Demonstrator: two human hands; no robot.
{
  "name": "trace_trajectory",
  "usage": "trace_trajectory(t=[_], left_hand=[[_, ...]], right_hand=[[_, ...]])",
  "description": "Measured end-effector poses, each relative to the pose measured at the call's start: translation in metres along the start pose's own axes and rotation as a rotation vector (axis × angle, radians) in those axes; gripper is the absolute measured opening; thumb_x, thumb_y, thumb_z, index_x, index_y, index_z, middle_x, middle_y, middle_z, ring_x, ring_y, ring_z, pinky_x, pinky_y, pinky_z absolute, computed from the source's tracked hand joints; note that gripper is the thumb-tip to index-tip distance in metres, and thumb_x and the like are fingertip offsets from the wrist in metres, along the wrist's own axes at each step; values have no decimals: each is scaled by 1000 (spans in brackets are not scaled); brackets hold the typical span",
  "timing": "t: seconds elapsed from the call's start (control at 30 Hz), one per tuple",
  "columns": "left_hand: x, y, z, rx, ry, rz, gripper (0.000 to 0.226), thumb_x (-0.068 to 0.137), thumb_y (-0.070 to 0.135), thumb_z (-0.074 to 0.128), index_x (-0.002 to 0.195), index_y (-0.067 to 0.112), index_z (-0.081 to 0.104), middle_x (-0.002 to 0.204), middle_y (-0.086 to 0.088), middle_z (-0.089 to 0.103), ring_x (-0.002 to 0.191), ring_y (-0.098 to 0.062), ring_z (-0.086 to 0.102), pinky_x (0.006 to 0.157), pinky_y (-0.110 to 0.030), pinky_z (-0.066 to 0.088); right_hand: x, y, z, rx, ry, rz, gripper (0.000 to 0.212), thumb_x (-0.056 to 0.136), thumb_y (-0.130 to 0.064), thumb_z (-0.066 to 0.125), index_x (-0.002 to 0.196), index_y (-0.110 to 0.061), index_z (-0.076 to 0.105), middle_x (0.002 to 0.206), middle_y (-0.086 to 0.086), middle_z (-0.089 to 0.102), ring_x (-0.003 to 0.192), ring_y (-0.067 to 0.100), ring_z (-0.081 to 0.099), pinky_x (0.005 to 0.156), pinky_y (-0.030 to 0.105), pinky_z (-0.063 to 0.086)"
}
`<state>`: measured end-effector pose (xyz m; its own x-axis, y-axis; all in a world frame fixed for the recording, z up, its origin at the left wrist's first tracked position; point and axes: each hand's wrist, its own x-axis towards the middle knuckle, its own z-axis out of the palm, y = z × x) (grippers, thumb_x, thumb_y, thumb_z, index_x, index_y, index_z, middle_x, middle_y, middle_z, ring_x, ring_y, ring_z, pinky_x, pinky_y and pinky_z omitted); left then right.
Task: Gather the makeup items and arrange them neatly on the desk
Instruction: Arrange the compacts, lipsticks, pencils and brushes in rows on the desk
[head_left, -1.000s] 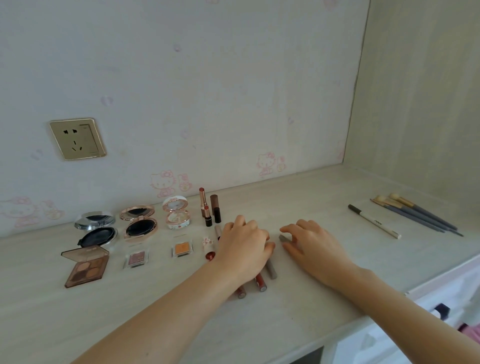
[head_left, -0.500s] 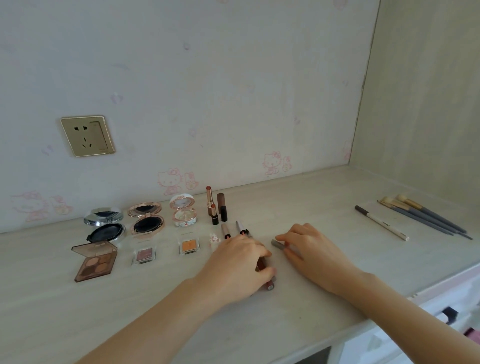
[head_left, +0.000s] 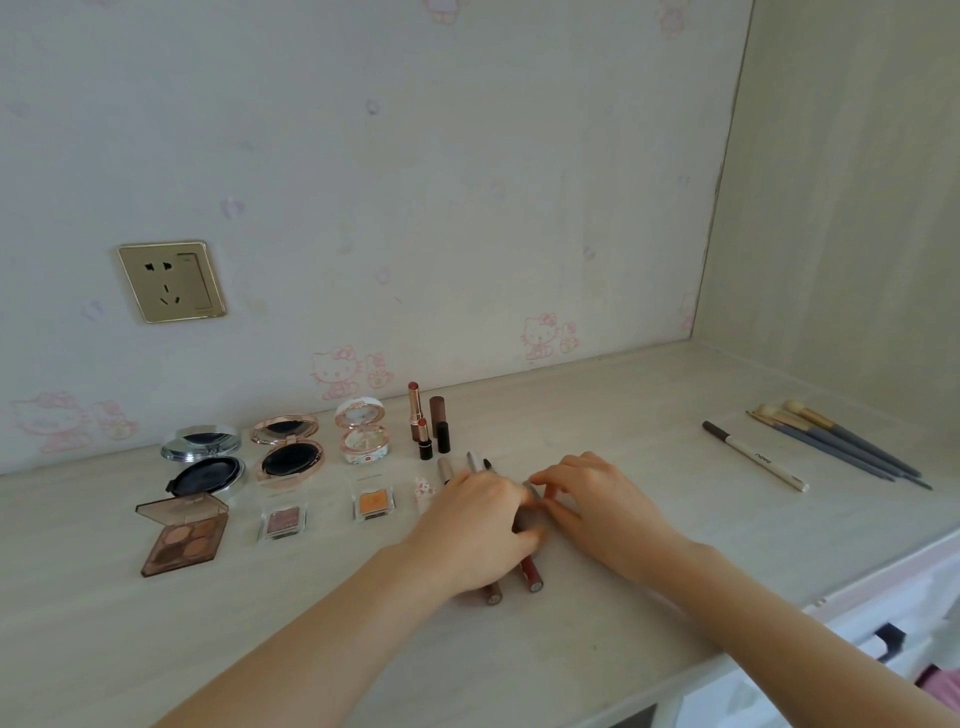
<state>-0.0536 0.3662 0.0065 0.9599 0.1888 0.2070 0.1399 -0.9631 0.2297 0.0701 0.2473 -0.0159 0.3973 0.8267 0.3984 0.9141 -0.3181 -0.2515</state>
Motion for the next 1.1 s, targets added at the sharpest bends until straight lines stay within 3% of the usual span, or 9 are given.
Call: trace_trajectory(t=[0.2,0.3,0.37,0.43,0.47,0.63,0.8,0.97,1.1], left_hand=[[1,3,-4,-185,24,-46,21,90,34,54,105,28,68,84,10,67,74,-1,57,67,-22,44],[6,6,-9,-269,67,-71,22,93,37,54,108,28,68,85,15,65,62,5,53,60,-9,33],[12,10,-13,-318,95,-79,26,94,39,53,113,27,66,101,17,66,81,2,59,71,-5,34],[21,15,-15,-352,84,-80,28,94,38,53,116,27,66,120,17,64,109,2,56,88,-11,34],[27,18,-15,-353,70,-76,28,94,38,53,117,27,66,123,16,63,114,0,54,92,-13,33],[67,40,-2,-255,-35,14,31,95,31,52,124,23,60,133,9,57,126,-7,47,98,-14,30],[114,74,23,-201,-103,81,39,94,27,52,132,20,53,142,1,50,133,-16,41,109,-26,32],[152,110,48,-71,-104,193,47,94,19,49,140,16,42,146,-5,41,136,-24,31,111,-32,29],[174,122,63,81,-72,290,61,90,-3,42,147,16,30,152,-5,32,140,-27,26,114,-36,25]], right_hand=[[-7,12,-15,24,22,38,30,95,-24,52,123,-26,61,108,-10,64,109,11,51,90,24,43],[-12,21,-27,4,44,54,29,95,-25,53,123,-26,60,107,-11,63,108,10,50,88,24,45],[-16,30,-36,-17,55,83,29,95,-26,52,123,-26,60,107,-13,62,108,9,49,87,22,43],[-20,41,-46,-46,57,115,29,95,-26,53,124,-27,59,108,-13,61,108,8,48,85,18,37],[-22,48,-51,-65,57,134,30,95,-26,53,124,-26,59,109,-12,60,108,9,48,85,16,35],[-44,86,-75,-156,104,299,31,95,-24,53,125,-21,59,121,-3,58,116,15,46,93,24,39],[-66,119,-90,-245,111,491,38,95,-26,50,132,-16,53,140,3,44,135,24,27,107,33,31],[-78,141,-91,-317,82,597,42,95,-39,49,132,-18,52,137,1,47,130,25,34,103,35,38],[-82,149,-88,-327,68,587,32,97,-37,44,122,-23,59,130,-3,50,124,20,36,99,31,38]])
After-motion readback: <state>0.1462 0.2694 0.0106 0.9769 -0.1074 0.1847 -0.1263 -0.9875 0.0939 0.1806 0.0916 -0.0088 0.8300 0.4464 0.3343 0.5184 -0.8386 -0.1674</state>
